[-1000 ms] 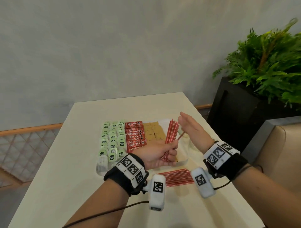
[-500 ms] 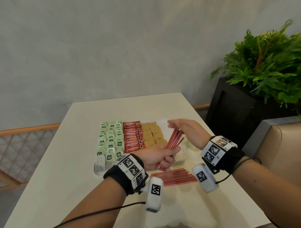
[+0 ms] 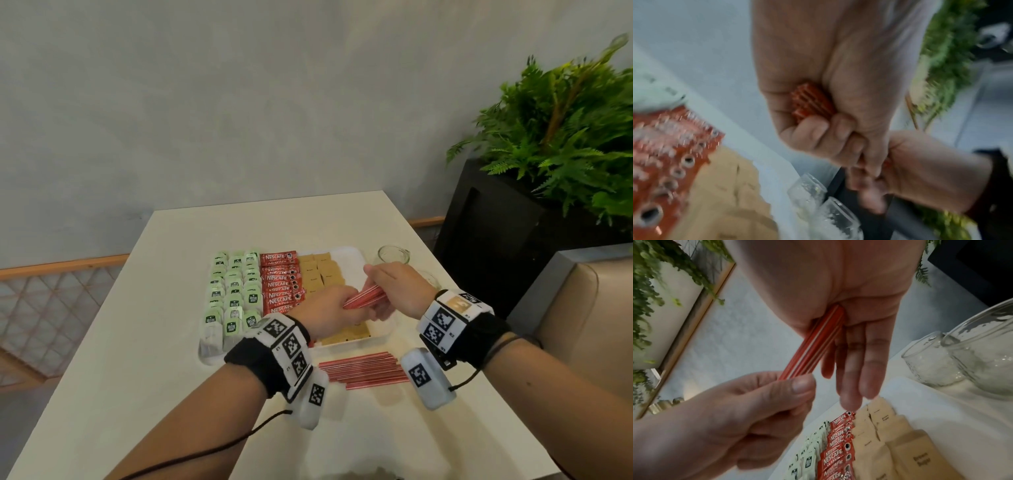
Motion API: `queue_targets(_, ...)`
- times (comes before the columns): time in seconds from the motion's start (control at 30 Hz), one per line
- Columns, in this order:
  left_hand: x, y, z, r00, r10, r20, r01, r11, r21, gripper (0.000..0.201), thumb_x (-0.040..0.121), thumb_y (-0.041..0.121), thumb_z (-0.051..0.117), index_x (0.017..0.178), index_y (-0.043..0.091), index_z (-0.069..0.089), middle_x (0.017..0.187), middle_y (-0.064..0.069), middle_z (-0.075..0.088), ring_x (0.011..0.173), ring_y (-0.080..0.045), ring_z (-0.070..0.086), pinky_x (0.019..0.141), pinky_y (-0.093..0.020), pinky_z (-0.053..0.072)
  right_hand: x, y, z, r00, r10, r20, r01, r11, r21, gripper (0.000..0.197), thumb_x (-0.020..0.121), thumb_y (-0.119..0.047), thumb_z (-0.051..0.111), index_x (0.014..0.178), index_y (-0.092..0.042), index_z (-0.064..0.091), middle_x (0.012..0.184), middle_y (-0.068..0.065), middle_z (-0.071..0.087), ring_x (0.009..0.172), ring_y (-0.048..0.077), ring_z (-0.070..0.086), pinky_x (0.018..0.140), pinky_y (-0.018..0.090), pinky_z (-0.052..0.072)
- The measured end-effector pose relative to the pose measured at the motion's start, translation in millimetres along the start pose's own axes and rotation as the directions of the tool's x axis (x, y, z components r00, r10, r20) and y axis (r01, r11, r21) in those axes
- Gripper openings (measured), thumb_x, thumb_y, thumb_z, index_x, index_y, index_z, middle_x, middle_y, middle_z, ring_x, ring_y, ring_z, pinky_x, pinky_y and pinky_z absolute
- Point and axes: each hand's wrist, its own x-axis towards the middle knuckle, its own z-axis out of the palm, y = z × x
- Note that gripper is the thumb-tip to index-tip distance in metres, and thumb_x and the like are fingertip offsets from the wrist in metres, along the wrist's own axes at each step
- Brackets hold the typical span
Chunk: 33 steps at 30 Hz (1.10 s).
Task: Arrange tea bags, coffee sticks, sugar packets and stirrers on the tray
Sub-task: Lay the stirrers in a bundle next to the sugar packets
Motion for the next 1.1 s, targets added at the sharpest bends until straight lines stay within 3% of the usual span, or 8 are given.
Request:
queue_targets(0.13,2,-5,2,0.975,0.107,-0.192,-0.046,0.953,0.299,0.026,0.092,0.046,0.059,0.102,0.024,0.066,0.082,0.007,0.065,0.073,-0.011,0.057,0.062,-0.029,0.043,-2,1,4,1.0,-0.012,-0.01,0.009,0.974,-0.228,0.052,0.101,-0.037,0.039,0.061,-0.011,0.058,0.05,0.003,0.058,0.044,0.013,0.051,0.054,0.024,0.042)
queue_targets(0.37,5,-8,7,0.929,0.199,-0.313,-0.049,0.902,0.428,0.024,0.092,0.048,0.056,0.101,0.028,0.064,0.086,0.005,0.069,0.077,-0.012,0.062,0.066,-0.032,0.052,0,13,15,0.955,-0.021,-0.294,-0.008,0.995,-0.097,0.043,0.088,-0.029,0.061,0.05,-0.013,0.05,0.048,-0.002,0.041,0.051,0.011,0.038,0.053,0.028,0.031)
queue_targets(0.57,2,-37,5,0.931,-0.054,-0.361,0.022,0.996,-0.092,0.016,0.091,0.032,0.066,0.083,0.021,0.059,0.065,0.007,0.059,0.053,-0.008,0.054,0.051,-0.022,0.044,-7,29,2,0.882,0.05,-0.468,-0.073,0.997,-0.031,0.043,0.086,-0.029,0.06,0.05,-0.009,0.046,0.051,0.005,0.041,0.054,0.015,0.038,0.056,0.032,0.032)
queue_targets(0.7,-4,-29,5,0.936,-0.331,-0.115,0.133,0.64,-0.757,0.017,0.099,0.014,0.054,0.111,0.002,0.056,0.089,-0.012,0.068,0.072,-0.021,0.071,0.063,-0.027,0.06,-8,40,-4,0.852,0.065,-0.519,-0.107,0.993,-0.052,0.041,0.086,-0.03,0.058,0.056,-0.003,0.05,0.053,0.009,0.044,0.055,0.019,0.04,0.057,0.034,0.035)
queue_targets(0.83,6,-6,5,0.908,-0.416,0.043,0.122,0.165,-0.979,0.03,0.105,0.026,0.043,0.114,0.001,0.055,0.111,-0.017,0.065,0.103,-0.029,0.068,0.091,-0.04,0.056,-11,36,0,0.871,0.015,-0.49,-0.069,0.993,-0.093,0.043,0.087,-0.028,0.059,0.051,-0.01,0.044,0.051,0.006,0.041,0.053,0.016,0.039,0.055,0.032,0.032)
queue_targets(0.9,13,3,6,0.901,-0.431,0.053,0.104,0.095,-0.99,0.031,0.105,0.03,0.042,0.112,0.003,0.056,0.114,-0.018,0.062,0.11,-0.032,0.063,0.095,-0.045,0.053,-11,30,6,0.88,-0.011,-0.474,-0.048,0.993,-0.112,0.043,0.088,-0.028,0.058,0.051,-0.011,0.045,0.051,0.01,0.044,0.053,0.018,0.041,0.054,0.033,0.034)
queue_targets(1.03,20,10,9,0.902,-0.427,0.058,0.168,0.225,-0.96,0.028,0.1,0.028,0.054,0.115,0.005,0.06,0.116,-0.014,0.062,0.111,-0.028,0.063,0.092,-0.039,0.056,-8,25,9,0.873,-0.029,-0.488,-0.036,0.992,-0.123,0.041,0.088,-0.031,0.058,0.056,-0.007,0.053,0.057,0.013,0.056,0.057,0.024,0.049,0.057,0.035,0.041)
queue_targets(1.1,19,6,10,0.938,-0.336,0.089,0.261,0.513,-0.818,0.033,0.094,0.034,0.063,0.117,0.011,0.063,0.116,-0.009,0.066,0.111,-0.023,0.063,0.095,-0.037,0.054,-6,26,-1,0.898,-0.035,-0.439,-0.039,0.987,-0.157,0.038,0.087,-0.03,0.059,0.058,-0.005,0.056,0.057,0.012,0.054,0.056,0.018,0.046,0.057,0.034,0.04)
